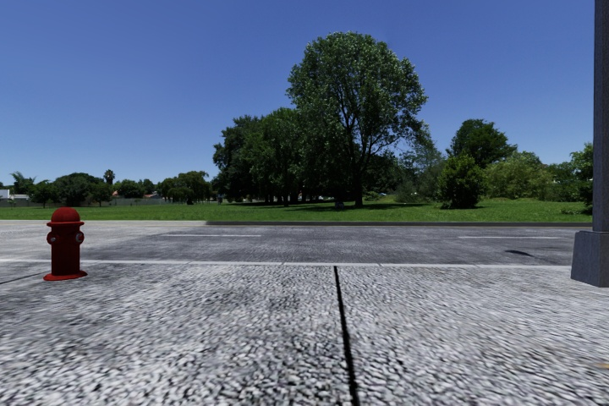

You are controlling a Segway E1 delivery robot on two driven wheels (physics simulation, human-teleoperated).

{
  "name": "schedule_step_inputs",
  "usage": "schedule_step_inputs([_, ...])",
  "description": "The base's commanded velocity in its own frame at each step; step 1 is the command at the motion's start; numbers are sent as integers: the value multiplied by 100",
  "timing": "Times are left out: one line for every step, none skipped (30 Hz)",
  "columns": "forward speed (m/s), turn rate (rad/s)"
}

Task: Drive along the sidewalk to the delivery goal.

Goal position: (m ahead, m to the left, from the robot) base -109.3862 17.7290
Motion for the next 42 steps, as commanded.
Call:
schedule_step_inputs([0, 0])
schedule_step_inputs([0, 0])
schedule_step_inputs([0, 0])
schedule_step_inputs([0, 0])
schedule_step_inputs([0, 0])
schedule_step_inputs([0, 0])
schedule_step_inputs([0, 0])
schedule_step_inputs([0, 0])
schedule_step_inputs([0, 0])
schedule_step_inputs([0, 0])
schedule_step_inputs([0, 0])
schedule_step_inputs([0, 0])
schedule_step_inputs([0, 0])
schedule_step_inputs([0, 0])
schedule_step_inputs([0, 0])
schedule_step_inputs([0, 0])
schedule_step_inputs([0, 0])
schedule_step_inputs([0, 0])
schedule_step_inputs([0, 0])
schedule_step_inputs([0, 0])
schedule_step_inputs([0, 0])
schedule_step_inputs([0, 0])
schedule_step_inputs([0, 0])
schedule_step_inputs([0, 0])
schedule_step_inputs([0, 0])
schedule_step_inputs([0, 0])
schedule_step_inputs([0, 0])
schedule_step_inputs([0, 0])
schedule_step_inputs([0, 0])
schedule_step_inputs([0, 0])
schedule_step_inputs([1, 0])
schedule_step_inputs([10, 0])
schedule_step_inputs([32, 0])
schedule_step_inputs([32, 0])
schedule_step_inputs([47, 0])
schedule_step_inputs([51, 0])
schedule_step_inputs([58, 0])
schedule_step_inputs([58, 0])
schedule_step_inputs([61, 0])
schedule_step_inputs([62, 0])
schedule_step_inputs([63, 0])
schedule_step_inputs([63, 0])
